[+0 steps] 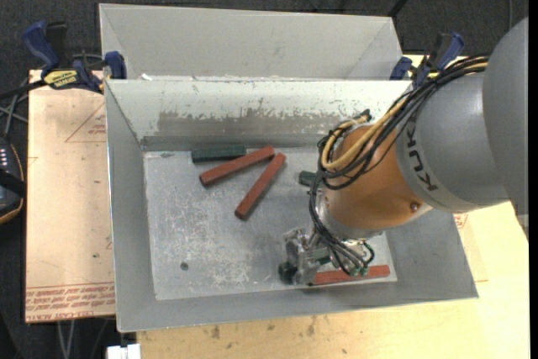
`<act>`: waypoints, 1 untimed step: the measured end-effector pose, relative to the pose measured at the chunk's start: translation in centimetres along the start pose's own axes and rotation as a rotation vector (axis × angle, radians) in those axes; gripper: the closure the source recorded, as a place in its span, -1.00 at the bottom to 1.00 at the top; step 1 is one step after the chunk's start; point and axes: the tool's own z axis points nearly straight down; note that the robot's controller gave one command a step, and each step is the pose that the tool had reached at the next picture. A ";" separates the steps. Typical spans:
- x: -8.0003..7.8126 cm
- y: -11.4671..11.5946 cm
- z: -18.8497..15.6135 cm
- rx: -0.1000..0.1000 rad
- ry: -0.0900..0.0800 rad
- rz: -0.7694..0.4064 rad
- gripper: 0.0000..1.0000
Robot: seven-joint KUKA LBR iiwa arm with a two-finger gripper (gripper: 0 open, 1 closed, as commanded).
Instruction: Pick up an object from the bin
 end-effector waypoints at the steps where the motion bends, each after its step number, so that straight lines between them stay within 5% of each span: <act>1: -4.0 -1.5 -3.2 0.000 0.002 0.037 1.00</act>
Offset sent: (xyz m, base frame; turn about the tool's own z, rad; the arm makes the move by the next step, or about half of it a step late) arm 0.0096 0.0338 0.1794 0.0602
